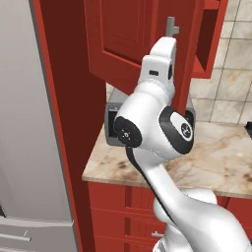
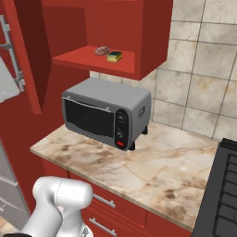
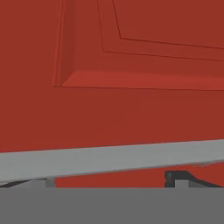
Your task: Pick up the bar soap and sponge from the sink, and place them back in the cabinet, and close the cabinet door.
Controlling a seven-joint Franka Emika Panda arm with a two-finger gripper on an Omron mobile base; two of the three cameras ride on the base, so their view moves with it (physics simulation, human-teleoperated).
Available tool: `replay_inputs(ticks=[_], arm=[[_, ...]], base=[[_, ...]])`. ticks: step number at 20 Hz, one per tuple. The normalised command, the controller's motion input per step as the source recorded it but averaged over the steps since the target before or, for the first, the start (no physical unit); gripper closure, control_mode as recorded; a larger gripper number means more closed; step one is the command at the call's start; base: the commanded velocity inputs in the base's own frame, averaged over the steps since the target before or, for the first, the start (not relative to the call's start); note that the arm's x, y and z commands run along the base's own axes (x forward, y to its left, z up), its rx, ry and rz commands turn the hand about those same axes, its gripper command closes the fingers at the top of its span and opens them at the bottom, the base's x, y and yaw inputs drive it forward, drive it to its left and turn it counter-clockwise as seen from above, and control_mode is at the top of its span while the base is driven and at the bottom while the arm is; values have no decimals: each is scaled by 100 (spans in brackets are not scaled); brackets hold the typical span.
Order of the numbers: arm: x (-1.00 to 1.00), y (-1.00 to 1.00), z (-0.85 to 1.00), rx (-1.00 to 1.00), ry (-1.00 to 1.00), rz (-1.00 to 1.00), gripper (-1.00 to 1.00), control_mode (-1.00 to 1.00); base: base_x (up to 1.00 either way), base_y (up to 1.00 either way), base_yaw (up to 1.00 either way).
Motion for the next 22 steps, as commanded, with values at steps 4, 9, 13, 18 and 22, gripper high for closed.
replay_inputs(ticks=[4, 9, 13, 18, 22], arm=[[30, -28, 0, 0, -4, -2, -100, -100], [34, -25, 0, 0, -2, 0, -100, -100], [35, -24, 0, 0, -1, 0, -100, -100], [33, -24, 0, 0, 0, 0, -100, -100], [31, -23, 0, 0, 0, 0, -100, -100]], base=[[0, 0, 0], [0, 0, 0], [0, 0, 0], [0, 0, 0], [0, 0, 0]])
